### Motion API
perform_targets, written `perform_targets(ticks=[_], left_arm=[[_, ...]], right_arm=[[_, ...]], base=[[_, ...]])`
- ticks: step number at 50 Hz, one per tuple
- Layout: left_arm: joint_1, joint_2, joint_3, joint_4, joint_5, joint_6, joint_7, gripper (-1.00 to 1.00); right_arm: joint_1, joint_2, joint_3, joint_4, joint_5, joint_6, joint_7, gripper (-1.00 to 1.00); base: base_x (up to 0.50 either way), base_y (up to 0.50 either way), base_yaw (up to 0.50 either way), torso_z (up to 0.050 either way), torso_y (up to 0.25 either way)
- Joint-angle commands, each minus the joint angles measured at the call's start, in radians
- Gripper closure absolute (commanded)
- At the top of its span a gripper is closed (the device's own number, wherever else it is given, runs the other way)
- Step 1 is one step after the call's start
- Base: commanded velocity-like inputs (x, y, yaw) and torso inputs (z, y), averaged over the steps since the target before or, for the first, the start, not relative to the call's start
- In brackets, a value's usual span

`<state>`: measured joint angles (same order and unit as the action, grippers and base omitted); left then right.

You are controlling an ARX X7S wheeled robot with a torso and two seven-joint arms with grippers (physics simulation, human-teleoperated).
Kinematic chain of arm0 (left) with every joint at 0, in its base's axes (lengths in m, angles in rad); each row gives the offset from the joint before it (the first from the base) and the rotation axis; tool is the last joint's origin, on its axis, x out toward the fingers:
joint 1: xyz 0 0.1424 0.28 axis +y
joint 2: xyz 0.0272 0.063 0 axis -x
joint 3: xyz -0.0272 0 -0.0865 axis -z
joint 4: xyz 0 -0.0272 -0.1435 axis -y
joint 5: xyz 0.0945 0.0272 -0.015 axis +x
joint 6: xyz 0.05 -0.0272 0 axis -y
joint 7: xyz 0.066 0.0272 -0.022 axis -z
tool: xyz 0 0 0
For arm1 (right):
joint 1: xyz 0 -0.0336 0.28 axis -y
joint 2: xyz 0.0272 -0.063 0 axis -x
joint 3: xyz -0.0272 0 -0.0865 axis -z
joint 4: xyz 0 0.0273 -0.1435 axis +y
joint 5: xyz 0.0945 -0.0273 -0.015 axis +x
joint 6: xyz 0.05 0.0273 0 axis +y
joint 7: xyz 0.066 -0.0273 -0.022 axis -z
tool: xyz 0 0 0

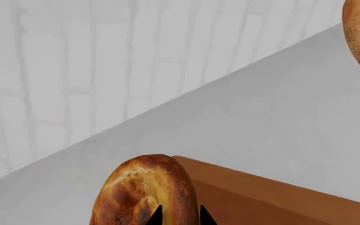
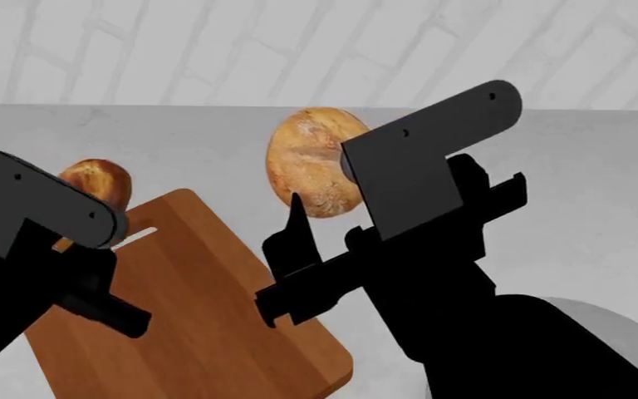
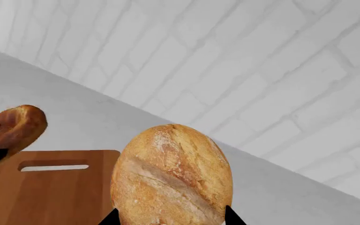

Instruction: Place all breads on the cutting board.

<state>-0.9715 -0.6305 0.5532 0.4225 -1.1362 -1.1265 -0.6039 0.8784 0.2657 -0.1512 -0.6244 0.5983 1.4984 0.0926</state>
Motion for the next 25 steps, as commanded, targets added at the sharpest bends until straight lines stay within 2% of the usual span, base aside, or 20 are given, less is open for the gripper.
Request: perform_targets(ticks=[1, 4, 5, 6, 25], left_arm=[[-0.024, 0.050, 0.085, -0.105, 0.081, 0.007, 0.056, 1.00], [-0.024, 0.057, 0.098, -0.133, 0.094, 0.015, 0.071, 1.00], [-0.021, 0.085, 0.162, -0.213, 0.160, 0.045, 0.117, 1.00], [-0.021, 0.085, 0.168, -0.222, 0.168, 0.050, 0.124, 1.00], [-0.025, 0.105, 0.213, -0.288, 0.210, 0.070, 0.155, 1.00]], right_arm=[[0.009, 0.000, 0.008, -0.019, 0.017, 0.017, 0.009, 1.00], [0.008, 0.002, 0.009, -0.020, 0.024, 0.016, 0.011, 1.00], [-0.004, 0.008, 0.011, -0.020, 0.025, 0.003, 0.007, 1.00], [-0.005, 0.009, 0.010, -0.019, 0.025, 0.000, 0.008, 1.00], [-0.012, 0.016, 0.006, -0.011, 0.049, -0.016, 0.023, 1.00]], base=[[0.00, 0.00, 0.00, 0.000, 0.000], [0.00, 0.00, 0.00, 0.000, 0.000], [0.00, 0.00, 0.00, 0.000, 0.000], [0.00, 0.00, 0.00, 0.000, 0.000], [0.00, 0.00, 0.00, 0.000, 0.001]])
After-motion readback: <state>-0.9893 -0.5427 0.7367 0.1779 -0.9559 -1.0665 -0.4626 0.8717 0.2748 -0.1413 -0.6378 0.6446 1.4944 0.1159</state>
